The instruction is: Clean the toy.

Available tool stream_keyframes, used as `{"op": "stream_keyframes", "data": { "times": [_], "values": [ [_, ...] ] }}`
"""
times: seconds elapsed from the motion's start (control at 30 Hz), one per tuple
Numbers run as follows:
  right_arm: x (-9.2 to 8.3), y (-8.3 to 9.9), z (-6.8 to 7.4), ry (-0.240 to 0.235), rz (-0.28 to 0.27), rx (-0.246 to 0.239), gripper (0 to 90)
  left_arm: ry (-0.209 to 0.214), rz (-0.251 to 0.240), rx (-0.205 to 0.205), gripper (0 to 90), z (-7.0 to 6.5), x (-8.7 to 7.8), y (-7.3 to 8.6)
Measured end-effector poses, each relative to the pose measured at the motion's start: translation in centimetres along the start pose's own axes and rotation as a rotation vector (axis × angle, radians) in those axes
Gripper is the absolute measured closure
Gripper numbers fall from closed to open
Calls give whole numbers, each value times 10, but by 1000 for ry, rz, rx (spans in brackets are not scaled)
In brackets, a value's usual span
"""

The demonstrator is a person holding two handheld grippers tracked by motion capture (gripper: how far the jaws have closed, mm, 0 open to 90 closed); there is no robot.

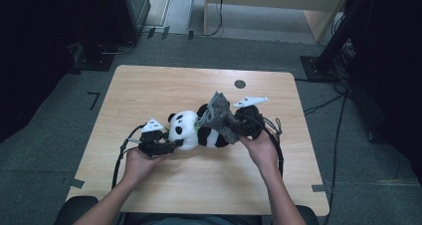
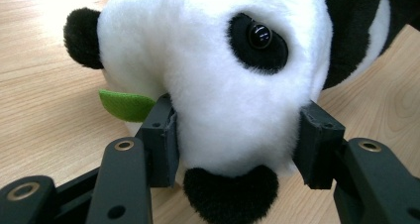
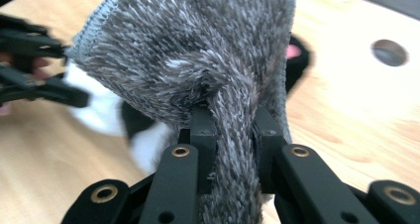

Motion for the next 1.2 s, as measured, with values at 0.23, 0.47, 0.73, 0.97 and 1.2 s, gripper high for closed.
{"op": "stream_keyframes", "data": {
  "times": [0.23, 0.47, 0.73, 0.97, 1.2],
  "values": [
    [-28, 1, -22, -17, -130, 92, 776, 4, 1, -2, 447, 2, 0, 0],
    [-55, 3, -28, -5, -199, 86, 772, 4, 1, -7, 440, 1, 0, 0],
    [-38, 17, 2, -95, -127, 38, 762, 3, 5, -18, 439, 1, 0, -1],
    [-8, 33, 17, -184, -50, 25, 750, -1, 10, -9, 437, 0, 0, -1],
    [-10, 42, 3, -173, -39, 61, 751, 1, 11, -5, 430, -1, 0, -1]
  ]
}}
Point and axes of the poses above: each handheld gripper's, and its own axes: x roughly forward along the jaws, y roughly out of its underside, z roughly to its left, the point moved 4 cm from there along x, roughly forward along the jaws, and after that the axes turned 14 degrees about -y, right-handed, at the moved point
